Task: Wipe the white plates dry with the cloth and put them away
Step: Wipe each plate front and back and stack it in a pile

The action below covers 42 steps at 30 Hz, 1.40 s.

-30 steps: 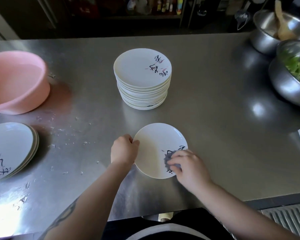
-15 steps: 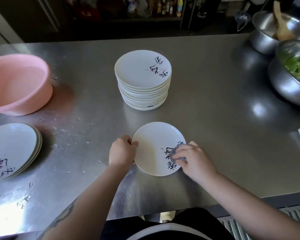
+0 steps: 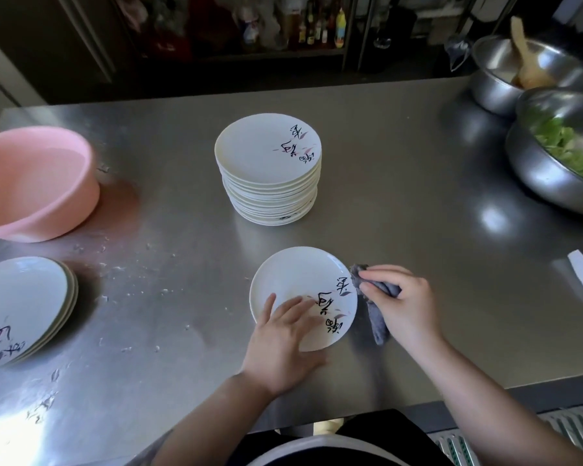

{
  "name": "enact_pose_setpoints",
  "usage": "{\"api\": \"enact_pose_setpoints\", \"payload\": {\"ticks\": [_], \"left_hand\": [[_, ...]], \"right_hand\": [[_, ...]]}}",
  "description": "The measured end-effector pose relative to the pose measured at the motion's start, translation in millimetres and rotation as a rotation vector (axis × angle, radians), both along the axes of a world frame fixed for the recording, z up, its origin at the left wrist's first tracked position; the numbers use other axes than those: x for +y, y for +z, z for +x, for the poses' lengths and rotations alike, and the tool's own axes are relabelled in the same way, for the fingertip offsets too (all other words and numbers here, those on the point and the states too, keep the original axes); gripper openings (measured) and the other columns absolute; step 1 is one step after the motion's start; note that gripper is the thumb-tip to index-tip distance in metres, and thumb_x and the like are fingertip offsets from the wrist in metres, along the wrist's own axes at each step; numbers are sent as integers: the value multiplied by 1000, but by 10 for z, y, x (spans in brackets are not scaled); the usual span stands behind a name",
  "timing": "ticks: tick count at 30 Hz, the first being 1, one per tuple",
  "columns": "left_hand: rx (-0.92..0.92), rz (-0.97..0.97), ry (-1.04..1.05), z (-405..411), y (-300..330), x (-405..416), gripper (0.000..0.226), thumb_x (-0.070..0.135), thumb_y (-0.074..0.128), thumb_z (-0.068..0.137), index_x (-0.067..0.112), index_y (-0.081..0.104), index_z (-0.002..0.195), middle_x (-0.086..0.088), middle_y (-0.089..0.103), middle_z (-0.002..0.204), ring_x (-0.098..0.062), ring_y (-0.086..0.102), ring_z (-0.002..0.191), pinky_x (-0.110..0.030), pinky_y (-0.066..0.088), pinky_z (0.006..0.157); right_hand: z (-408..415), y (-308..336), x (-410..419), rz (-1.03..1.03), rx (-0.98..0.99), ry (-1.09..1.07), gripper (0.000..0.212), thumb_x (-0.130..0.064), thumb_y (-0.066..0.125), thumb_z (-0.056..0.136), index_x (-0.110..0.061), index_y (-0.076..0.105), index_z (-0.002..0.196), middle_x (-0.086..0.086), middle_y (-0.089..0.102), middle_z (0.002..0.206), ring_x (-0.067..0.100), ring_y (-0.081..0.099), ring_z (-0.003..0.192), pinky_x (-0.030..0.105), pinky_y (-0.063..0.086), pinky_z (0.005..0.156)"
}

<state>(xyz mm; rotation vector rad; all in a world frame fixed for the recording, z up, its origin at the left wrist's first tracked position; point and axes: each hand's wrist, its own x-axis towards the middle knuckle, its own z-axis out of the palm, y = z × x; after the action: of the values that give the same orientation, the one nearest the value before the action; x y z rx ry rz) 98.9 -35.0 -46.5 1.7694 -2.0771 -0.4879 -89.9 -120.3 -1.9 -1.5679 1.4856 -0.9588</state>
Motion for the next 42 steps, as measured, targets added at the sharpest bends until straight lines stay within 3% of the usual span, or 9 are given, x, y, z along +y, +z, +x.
{"api": "enact_pose_setpoints", "payload": {"ticks": [8,13,17,21,24,30,35,39,42], "left_hand": [[-68,-116,-129,66,-114,-23,53,42,90,59,19,74,104,-1,66,127,-21,64,116,-48,49,95],[-183,-222,-221,127,-81,-10,44,45,50,89,14,73,109,-7,65,128,-28,63,117,-55,50,91],[13,-287,-74,199,165,-86,46,41,40,99,13,74,111,-4,69,122,-22,66,111,-43,55,89],[85,-330,180,285,523,-185,36,41,45,93,21,75,91,5,73,74,-18,69,65,-24,51,51],[520,-179,554,373,741,-248,41,53,46,90,22,51,63,10,42,52,-11,41,49,-25,34,49],[1333,-93,754,429,1090,-307,37,37,52,98,12,73,80,-9,70,81,-19,62,72,-31,51,62],[1492,-157,658,327,1489,-396,36,32,51,99,5,73,89,-17,73,93,-24,67,80,-29,56,65],[1586,-238,662,408,1767,-436,42,34,49,98,0,73,96,-27,71,100,-34,70,88,-36,59,68],[1541,-300,616,517,1868,-395,39,39,50,96,9,74,100,-22,72,102,-33,71,91,-37,59,67]], "right_hand": [[-99,-5,34,-34,-47,-60,30,1,75,76,-28,74,83,-5,71,98,10,66,95,30,50,90],[-156,41,41,-50,-41,-73,29,2,75,76,-26,75,85,-4,71,98,7,66,94,23,49,90],[-159,143,25,-83,-78,-82,30,3,75,76,-26,74,83,-8,71,97,1,66,91,12,47,85],[-64,299,7,-71,-192,-62,30,3,74,77,-21,74,94,-17,73,92,-3,67,89,8,47,80],[56,476,-20,-48,-247,10,35,2,74,78,-20,71,106,-16,73,97,-2,67,96,11,48,86],[428,940,-120,-217,-197,186,36,0,74,78,-26,72,101,-20,70,100,-2,65,96,10,46,82],[940,1240,-160,-662,116,260,28,-9,73,77,-18,74,103,-11,67,103,8,56,95,15,41,86],[1017,1241,-79,-889,106,524,26,-10,70,82,-19,72,106,-9,65,105,12,55,93,19,44,87],[843,1255,-192,-907,87,461,23,-10,70,82,-17,75,104,-8,66,103,14,57,92,24,48,83]]}}
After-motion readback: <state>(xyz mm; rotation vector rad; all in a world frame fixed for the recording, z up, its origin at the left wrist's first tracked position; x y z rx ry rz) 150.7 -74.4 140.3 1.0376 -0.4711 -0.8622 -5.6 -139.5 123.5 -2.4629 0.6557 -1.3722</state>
